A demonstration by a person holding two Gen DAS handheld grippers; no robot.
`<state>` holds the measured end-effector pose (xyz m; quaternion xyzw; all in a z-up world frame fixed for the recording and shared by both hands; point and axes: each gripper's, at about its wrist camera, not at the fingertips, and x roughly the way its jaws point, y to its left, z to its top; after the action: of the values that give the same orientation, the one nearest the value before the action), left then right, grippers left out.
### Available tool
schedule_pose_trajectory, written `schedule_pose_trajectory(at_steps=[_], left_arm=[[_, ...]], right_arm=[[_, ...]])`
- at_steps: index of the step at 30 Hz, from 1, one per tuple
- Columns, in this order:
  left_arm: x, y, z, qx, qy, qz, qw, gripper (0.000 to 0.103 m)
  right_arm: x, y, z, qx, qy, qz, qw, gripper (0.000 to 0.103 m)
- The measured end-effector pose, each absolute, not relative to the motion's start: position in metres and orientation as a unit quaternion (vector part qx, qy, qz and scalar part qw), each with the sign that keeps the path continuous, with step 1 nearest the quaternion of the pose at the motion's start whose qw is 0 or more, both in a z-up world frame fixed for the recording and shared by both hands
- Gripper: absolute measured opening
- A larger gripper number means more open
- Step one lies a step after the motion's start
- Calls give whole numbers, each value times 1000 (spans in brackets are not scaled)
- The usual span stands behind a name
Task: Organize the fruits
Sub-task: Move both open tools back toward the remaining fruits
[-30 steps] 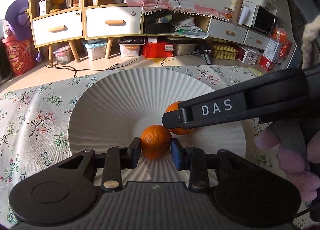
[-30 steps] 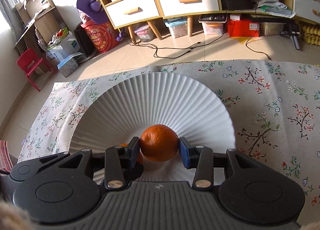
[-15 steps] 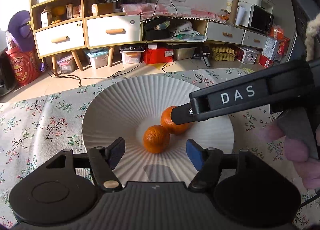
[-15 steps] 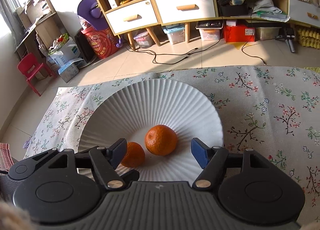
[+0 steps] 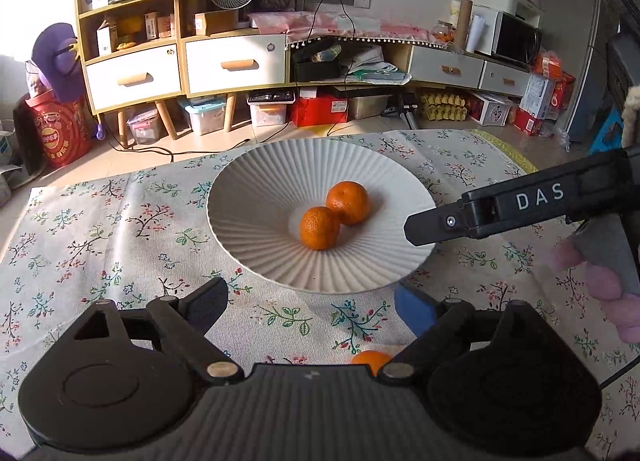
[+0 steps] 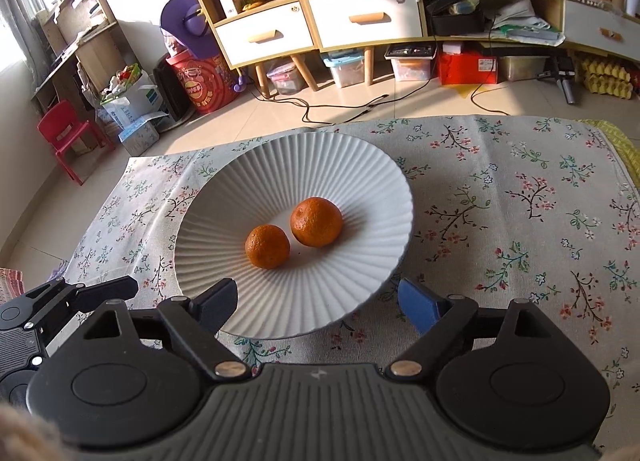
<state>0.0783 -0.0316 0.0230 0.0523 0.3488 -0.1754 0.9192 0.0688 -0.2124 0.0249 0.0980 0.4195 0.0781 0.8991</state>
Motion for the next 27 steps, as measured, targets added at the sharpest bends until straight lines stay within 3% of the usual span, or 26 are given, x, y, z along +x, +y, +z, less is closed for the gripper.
schedule_pose_trajectory(at_steps=[11,27], left_arm=[[36,-21,18,69,354,-174,916,96],[-4,15,3,75,353,-174,916,96]], right_arm=[[38,-209,24,90,425,90,896,95],[-9,-201,-7,44,430,150,889,100]])
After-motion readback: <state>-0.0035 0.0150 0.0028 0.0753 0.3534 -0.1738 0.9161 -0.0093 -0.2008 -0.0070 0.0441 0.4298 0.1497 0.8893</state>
